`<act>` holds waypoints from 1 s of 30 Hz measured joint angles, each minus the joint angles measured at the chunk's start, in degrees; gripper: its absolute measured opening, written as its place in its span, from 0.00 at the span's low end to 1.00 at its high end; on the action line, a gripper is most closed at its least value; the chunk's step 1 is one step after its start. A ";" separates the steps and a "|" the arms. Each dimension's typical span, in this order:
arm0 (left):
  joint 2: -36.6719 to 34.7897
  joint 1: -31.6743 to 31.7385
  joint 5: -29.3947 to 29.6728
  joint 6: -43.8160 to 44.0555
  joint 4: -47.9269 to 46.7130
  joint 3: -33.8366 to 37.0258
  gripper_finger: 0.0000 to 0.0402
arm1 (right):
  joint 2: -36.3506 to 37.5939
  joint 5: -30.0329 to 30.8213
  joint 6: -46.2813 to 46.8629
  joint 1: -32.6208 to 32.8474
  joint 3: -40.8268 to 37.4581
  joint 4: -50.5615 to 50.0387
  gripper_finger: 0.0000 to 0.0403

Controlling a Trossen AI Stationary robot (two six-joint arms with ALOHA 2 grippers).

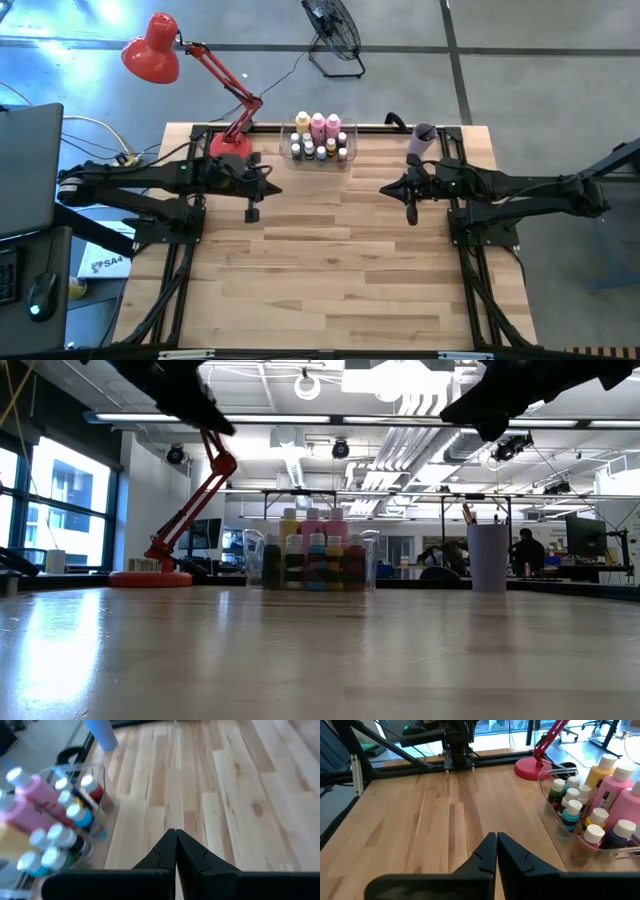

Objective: Pick & Place Paint Supplies
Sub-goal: Return to Home Position

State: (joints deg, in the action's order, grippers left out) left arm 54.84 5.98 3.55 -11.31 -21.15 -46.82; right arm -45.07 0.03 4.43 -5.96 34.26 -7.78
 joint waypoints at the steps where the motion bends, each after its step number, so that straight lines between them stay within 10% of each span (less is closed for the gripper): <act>1: -1.60 0.00 0.02 0.23 -2.04 0.01 0.00 | 0.51 0.00 -0.01 0.03 -0.02 -0.26 0.01; 30: -34.85 0.00 0.61 4.24 -24.28 2.09 0.00 | 21.38 7.65 -3.14 -0.01 -0.02 -12.49 0.01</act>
State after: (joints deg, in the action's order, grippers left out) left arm 19.99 5.98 4.16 -7.07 -45.43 -44.73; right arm -23.69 7.68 1.30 -5.98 34.24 -20.26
